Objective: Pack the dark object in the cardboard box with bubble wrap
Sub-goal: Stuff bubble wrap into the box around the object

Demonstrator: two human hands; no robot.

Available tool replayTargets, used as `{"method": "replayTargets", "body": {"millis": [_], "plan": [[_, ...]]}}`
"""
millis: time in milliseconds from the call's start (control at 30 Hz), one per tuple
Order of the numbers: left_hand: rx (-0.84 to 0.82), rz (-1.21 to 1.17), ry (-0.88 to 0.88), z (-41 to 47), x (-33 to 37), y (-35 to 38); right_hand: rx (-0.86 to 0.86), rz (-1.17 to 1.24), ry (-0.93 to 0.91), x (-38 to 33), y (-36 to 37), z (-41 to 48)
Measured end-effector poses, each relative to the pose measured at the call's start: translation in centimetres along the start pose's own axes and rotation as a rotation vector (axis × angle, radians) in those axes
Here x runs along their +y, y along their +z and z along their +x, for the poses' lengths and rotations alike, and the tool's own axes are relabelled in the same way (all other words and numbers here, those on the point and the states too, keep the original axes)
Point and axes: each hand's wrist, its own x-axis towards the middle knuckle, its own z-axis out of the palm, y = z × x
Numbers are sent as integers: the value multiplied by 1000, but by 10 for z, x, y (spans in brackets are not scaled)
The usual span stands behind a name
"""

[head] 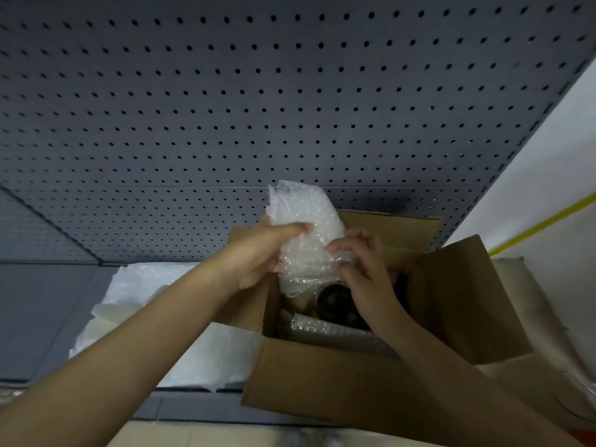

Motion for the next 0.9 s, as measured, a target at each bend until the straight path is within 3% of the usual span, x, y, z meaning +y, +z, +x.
{"method": "replayTargets", "body": {"millis": [100, 233, 300, 400, 533, 667, 767, 900], "plan": [[99, 297, 69, 1, -10, -12, -212, -46, 82, 13, -13, -12], [89, 627, 1, -2, -5, -20, -79, -164, 359, 35, -24, -8], [16, 785, -53, -3, -1, -16, -236, -338, 423, 45, -23, -2], [-65, 1080, -104, -11, 2, -6, -490, -562, 359, 55, -14, 8], [-78, 1249, -164, 2, -6, 7, -546, -736, 241, 59, 1, 29], [72, 1390, -67, 27, -20, 20, -610, -760, 318, 76, 3, 40], [168, 1457, -4, 39, -34, 19, -539, -691, 355, 92, 3, 32], [242, 1367, 6, 44, -49, 16, -351, -725, 318, 96, 17, 29]]}}
